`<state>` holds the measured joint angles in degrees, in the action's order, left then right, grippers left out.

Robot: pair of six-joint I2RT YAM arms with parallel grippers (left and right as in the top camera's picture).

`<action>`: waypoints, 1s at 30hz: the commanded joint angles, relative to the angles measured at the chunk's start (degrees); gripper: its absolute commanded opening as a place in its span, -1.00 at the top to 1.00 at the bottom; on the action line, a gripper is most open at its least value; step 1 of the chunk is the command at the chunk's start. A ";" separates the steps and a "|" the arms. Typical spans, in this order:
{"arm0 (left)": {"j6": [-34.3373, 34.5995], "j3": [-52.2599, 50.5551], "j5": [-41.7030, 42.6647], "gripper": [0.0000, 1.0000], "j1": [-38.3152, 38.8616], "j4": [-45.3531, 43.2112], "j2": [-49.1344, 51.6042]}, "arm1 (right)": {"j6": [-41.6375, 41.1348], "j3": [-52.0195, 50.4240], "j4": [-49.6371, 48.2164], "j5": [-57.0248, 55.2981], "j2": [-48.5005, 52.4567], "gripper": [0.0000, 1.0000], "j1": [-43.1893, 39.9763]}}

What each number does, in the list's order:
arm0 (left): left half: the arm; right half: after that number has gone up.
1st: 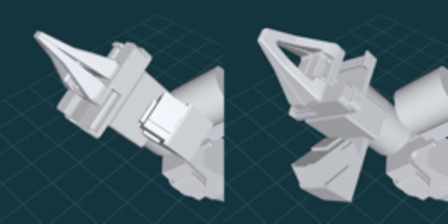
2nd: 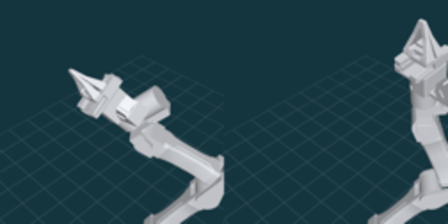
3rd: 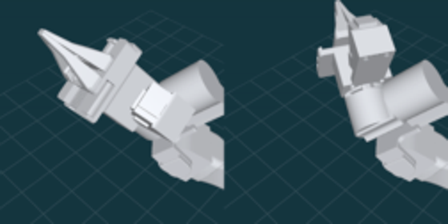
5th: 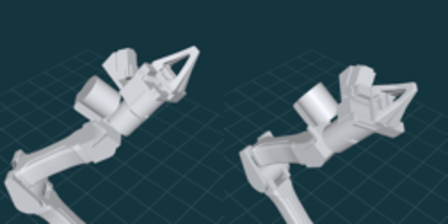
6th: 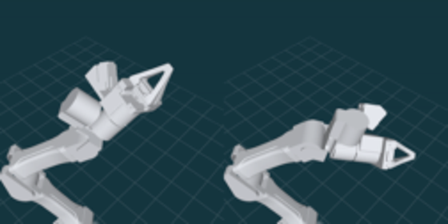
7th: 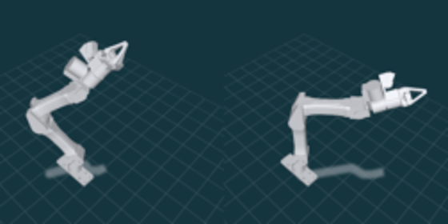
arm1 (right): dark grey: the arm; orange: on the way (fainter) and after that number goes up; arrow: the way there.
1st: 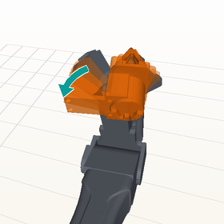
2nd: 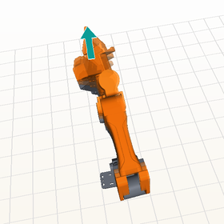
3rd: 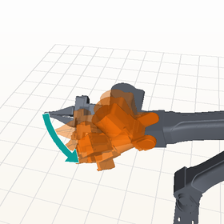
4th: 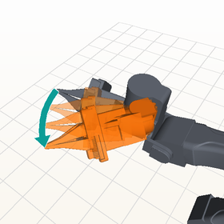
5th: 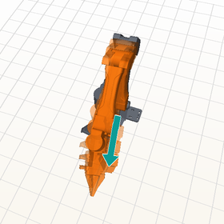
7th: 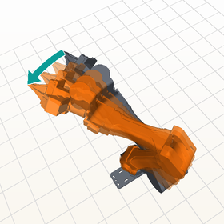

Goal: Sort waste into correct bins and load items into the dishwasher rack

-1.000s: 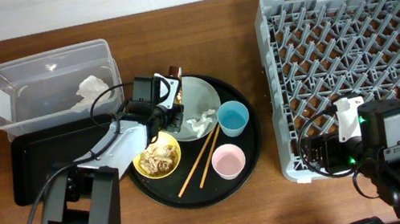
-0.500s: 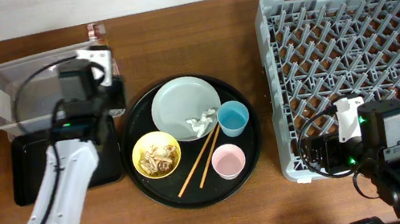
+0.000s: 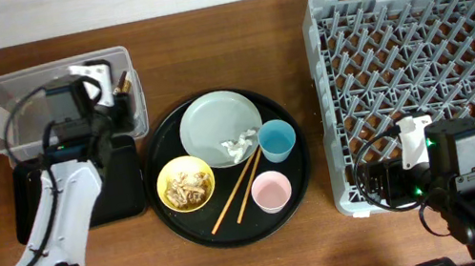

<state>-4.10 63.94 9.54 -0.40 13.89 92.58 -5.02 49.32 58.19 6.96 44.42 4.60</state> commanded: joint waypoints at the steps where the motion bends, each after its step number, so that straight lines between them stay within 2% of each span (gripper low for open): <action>1: -0.31 0.61 9.77 -0.09 6.51 7.08 -0.76 | -0.37 1.27 -0.11 0.28 -0.17 -0.97 0.26; 4: -0.33 0.48 9.44 -0.15 12.33 10.91 -0.35 | -0.37 1.27 -0.11 0.28 -0.17 -0.97 0.26; 10: -0.31 -0.31 6.54 -0.23 21.38 10.60 5.01 | -0.37 1.27 -0.09 0.28 -0.17 -0.97 0.26; 18: -0.31 -0.31 6.51 -0.19 25.46 9.31 13.38 | -0.37 1.27 -0.09 0.28 -0.17 -0.97 0.26; 19: -0.31 -0.31 6.45 -0.11 25.49 9.25 13.73 | -0.37 1.27 -0.09 0.31 -0.17 -0.97 0.26; 22: -0.31 -0.31 3.26 0.43 25.49 8.70 14.36 | -0.39 1.27 -0.09 0.28 -0.17 -0.97 0.26; 25: -0.31 -0.31 2.43 0.75 25.49 8.68 14.36 | -0.37 1.27 -0.09 0.31 -0.17 -0.97 0.26; 28: -0.31 -0.31 2.45 0.85 25.49 8.68 14.36 | -0.37 1.27 -0.09 0.28 -0.17 -0.97 0.26; 30: -0.31 -0.31 2.45 0.99 25.49 8.68 14.36 | -0.39 1.27 -0.09 0.28 -0.17 -0.97 0.26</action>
<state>-4.16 63.96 12.73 24.80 22.72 106.34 -4.99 49.34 58.28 6.96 44.42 4.60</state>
